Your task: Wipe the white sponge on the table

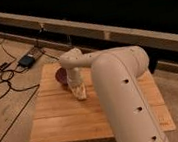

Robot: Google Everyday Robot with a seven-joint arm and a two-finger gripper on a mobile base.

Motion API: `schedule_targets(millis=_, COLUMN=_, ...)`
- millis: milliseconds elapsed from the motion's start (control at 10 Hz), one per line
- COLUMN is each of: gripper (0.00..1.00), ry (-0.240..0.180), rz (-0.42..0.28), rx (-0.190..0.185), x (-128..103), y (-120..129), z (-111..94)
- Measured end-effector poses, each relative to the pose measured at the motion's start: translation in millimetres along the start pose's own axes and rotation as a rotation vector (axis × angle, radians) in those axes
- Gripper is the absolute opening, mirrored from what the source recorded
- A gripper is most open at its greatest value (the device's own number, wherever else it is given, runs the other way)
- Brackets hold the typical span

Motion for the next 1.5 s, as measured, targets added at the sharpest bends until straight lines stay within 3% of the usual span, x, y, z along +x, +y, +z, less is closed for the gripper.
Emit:
schedule_targets(millis=300, gripper=0.00, ry=0.040, rz=-0.003, rx=-0.029, x=24, y=8, z=3)
schedule_targets(millis=600, gripper=0.00, ry=0.098, rz=0.053, rx=-0.027, x=55, y=-6, z=8)
schedule_targets(millis=900, gripper=0.00, ry=0.132, rz=0.162, rx=0.000, x=72, y=-44, z=17)
schedule_targets(millis=1500, gripper=0.00, ry=0.090, rz=0.384, rx=0.063, x=66, y=-130, z=16)
